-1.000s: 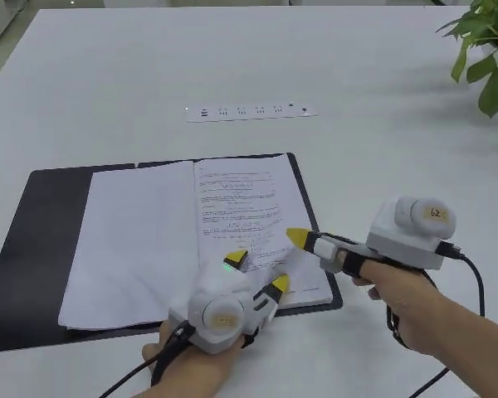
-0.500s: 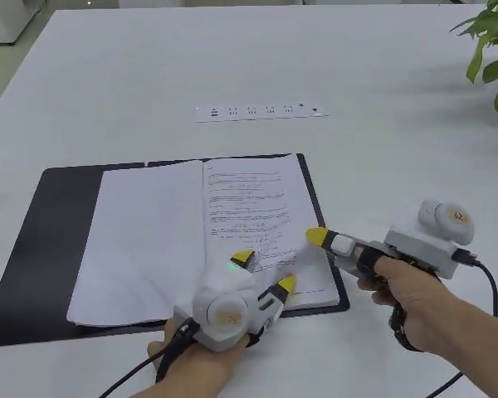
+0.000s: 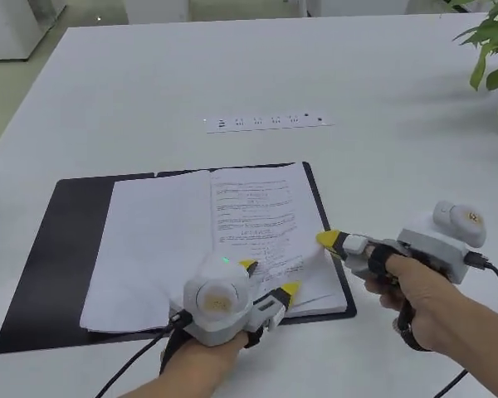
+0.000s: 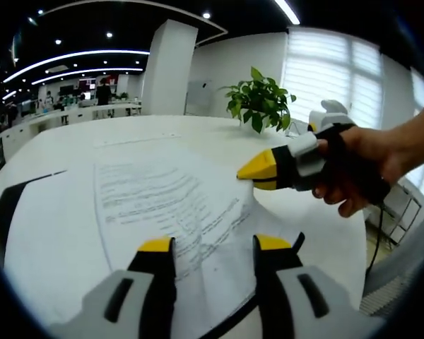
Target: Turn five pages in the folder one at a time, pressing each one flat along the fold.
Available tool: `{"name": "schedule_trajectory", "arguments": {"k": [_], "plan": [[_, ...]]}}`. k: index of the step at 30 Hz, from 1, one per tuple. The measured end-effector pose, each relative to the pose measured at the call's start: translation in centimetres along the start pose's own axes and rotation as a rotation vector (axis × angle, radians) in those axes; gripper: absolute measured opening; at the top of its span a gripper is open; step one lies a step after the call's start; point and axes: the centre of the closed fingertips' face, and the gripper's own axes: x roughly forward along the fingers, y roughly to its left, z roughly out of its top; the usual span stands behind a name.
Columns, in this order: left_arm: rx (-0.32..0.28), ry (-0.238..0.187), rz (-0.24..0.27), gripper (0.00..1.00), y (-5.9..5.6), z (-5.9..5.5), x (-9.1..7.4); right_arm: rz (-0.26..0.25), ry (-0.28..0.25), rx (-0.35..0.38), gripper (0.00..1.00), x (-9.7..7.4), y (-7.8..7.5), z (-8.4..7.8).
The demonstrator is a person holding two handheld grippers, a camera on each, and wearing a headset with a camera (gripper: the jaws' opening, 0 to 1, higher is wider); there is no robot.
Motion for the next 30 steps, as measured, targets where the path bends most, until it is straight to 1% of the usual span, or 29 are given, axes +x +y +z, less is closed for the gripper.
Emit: {"name": "schedule_trajectory", "arguments": {"k": [1,2,4,5,8,9,10,13,14,16,17,18,19,20,22,25,26,27,28,30], "plan": [[0.004,-0.007,-0.008,0.45,0.1,0.3,-0.6,0.000,-0.001,0.006,0.00,-0.1,0.3,0.1],[0.002,-0.012,-0.014,0.46,0.0,0.5,-0.8,0.004,-0.003,0.010,0.00,-0.1,0.6,0.2],[-0.019,-0.046,-0.023,0.50,0.3,1.5,-2.0,0.008,-0.007,0.003,0.00,-0.3,1.3,0.2],[-0.039,-0.068,-0.026,0.51,0.4,2.3,-2.7,0.008,-0.008,0.003,0.00,-0.4,1.7,0.3],[-0.047,-0.090,-0.022,0.52,1.2,3.4,-4.6,0.024,-0.024,0.001,0.00,-0.7,3.1,0.5],[-0.046,-0.103,-0.017,0.52,1.5,3.9,-5.4,0.031,-0.030,-0.004,0.00,-0.7,3.9,0.5],[-0.045,-0.112,-0.014,0.53,1.8,4.2,-6.0,0.039,-0.038,-0.012,0.00,-0.8,4.4,0.6],[-0.052,-0.125,-0.002,0.54,2.8,4.8,-7.8,0.059,-0.042,-0.009,0.00,-0.7,6.2,0.6],[-0.051,-0.137,0.006,0.54,3.3,5.1,-8.7,0.070,-0.047,-0.032,0.00,-0.7,7.1,0.6],[-0.057,-0.146,0.024,0.54,4.2,5.3,-10.1,0.079,-0.047,-0.049,0.00,-0.6,8.6,0.4],[-0.058,-0.149,0.031,0.55,4.6,5.3,-10.6,0.081,-0.048,-0.054,0.00,-0.6,8.9,0.4],[-0.055,-0.153,0.039,0.55,5.0,5.4,-11.3,0.088,-0.050,-0.074,0.00,-0.4,9.8,0.3],[-0.048,-0.150,0.047,0.55,5.4,5.3,-11.8,0.087,-0.048,-0.083,0.00,-0.3,10.4,0.1],[-0.044,-0.148,0.052,0.55,5.7,5.3,-12.3,0.087,-0.036,-0.105,0.00,0.0,11.1,-0.2],[-0.040,-0.155,0.069,0.55,6.5,5.4,-13.5,0.088,-0.031,-0.152,0.00,0.4,12.2,-0.7],[-0.041,-0.162,0.085,0.56,7.5,5.3,-15.0,0.078,-0.021,-0.187,0.00,1.0,13.6,-1.4],[-0.036,-0.165,0.091,0.57,7.7,5.3,-15.4,0.069,-0.018,-0.196,0.00,1.2,13.8,-1.6],[-0.034,-0.170,0.094,0.57,8.0,5.3,-16.0,0.059,0.001,-0.214,0.00,1.5,14.1,-2.2],[-0.032,-0.169,0.100,0.57,8.3,5.2,-16.4,0.060,0.005,-0.232,0.00,1.7,14.5,-2.4],[-0.029,-0.171,0.111,0.57,8.9,5.1,-17.3,0.059,0.009,-0.234,0.00,2.2,15.3,-2.9]]}}
